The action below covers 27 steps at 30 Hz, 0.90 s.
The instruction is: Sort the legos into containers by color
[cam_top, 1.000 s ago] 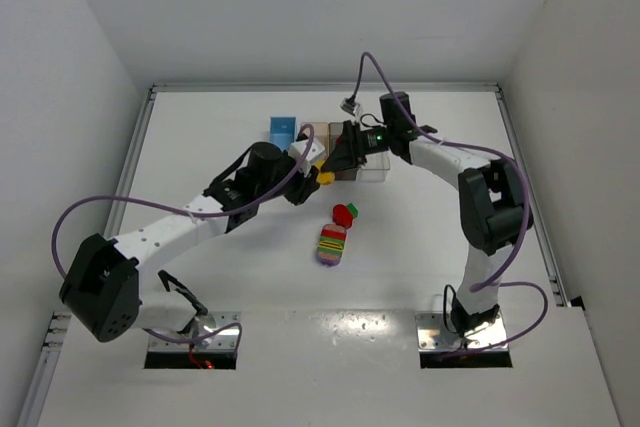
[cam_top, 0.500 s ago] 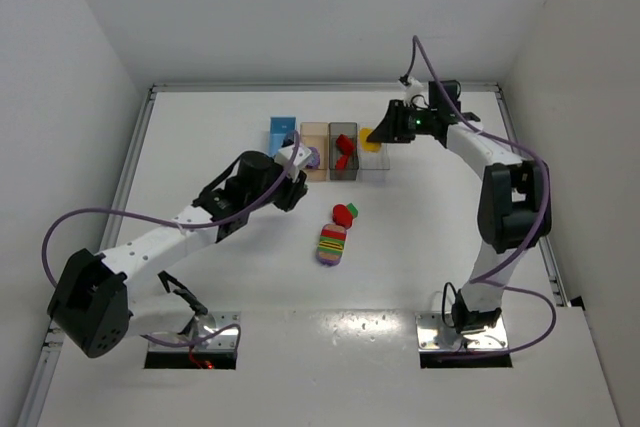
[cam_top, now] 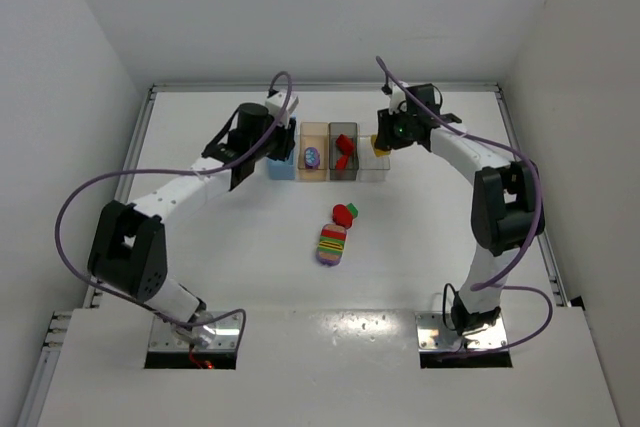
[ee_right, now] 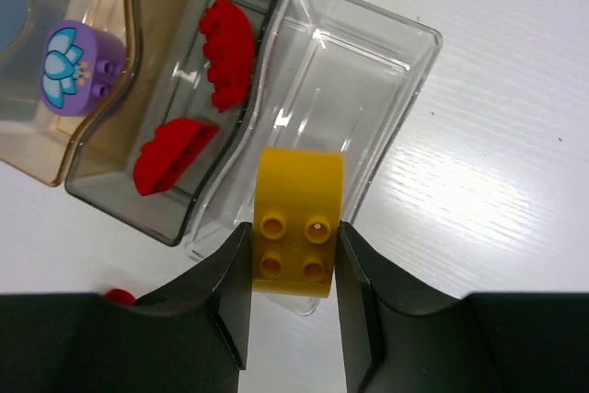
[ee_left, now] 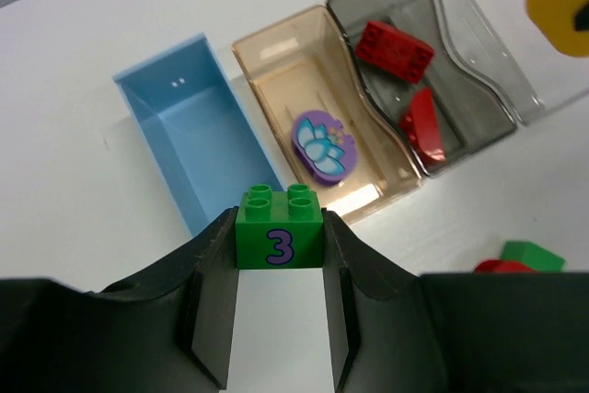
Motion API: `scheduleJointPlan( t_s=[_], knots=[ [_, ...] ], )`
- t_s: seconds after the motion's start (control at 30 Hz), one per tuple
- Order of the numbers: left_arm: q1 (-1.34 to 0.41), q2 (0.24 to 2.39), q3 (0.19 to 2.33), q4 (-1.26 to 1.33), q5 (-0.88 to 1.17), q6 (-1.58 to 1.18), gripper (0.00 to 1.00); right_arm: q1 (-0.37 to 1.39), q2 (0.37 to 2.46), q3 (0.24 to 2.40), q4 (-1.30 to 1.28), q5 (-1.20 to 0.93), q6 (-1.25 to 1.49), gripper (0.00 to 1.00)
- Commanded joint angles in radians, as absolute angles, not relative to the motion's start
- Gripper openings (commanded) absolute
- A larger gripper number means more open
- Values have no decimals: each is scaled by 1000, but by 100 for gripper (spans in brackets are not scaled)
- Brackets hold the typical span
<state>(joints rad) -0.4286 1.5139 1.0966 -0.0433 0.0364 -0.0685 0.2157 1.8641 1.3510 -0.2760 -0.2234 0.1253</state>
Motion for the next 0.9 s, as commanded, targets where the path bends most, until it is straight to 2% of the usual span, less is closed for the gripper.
scheduleJointPlan(
  t_s=[0.0, 0.07, 0.17, 0.3, 0.4, 0.47, 0.5, 0.57, 0.6, 0.77, 0.8, 0.87],
  knots=[
    [-397, 1584, 1189, -43, 31, -89, 9, 225, 1858, 1393, -265, -144, 97, 35],
    [-377, 1650, 1247, -63, 31, -89, 9, 225, 1858, 1402, -265, -144, 97, 51],
    [-365, 1707, 1299, -87, 21, -89, 11, 225, 1867, 1402, -265, -156, 97, 58],
    [-338, 1787, 1322, -97, 12, -89, 11, 225, 1858, 1402, -265, -181, 106, 63],
    [-328, 1816, 1333, -97, 3, -89, 15, 225, 1858, 1402, -265, -181, 106, 64],
    [-328, 1832, 1344, -97, -8, -89, 21, 225, 1847, 1402, -265, -190, 106, 65],
    [-328, 1845, 1353, -106, -8, -89, 32, 225, 1847, 1402, -265, -190, 106, 65],
    [-328, 1854, 1362, -106, -8, -101, 46, 225, 1838, 1402, -265, -190, 106, 65],
    [-328, 1855, 1362, -106, -8, -101, 60, 225, 1838, 1402, -265, -201, 106, 65],
    [-316, 1804, 1338, -62, 60, -110, 72, 225, 1829, 1390, -265, -241, 106, 68],
    [-316, 1757, 1294, -4, 89, -121, 78, 225, 1819, 1390, -265, -258, 106, 70],
    [-316, 1709, 1258, 40, 175, -121, 80, 216, 1806, 1370, -276, -313, 95, 72]
  ],
)
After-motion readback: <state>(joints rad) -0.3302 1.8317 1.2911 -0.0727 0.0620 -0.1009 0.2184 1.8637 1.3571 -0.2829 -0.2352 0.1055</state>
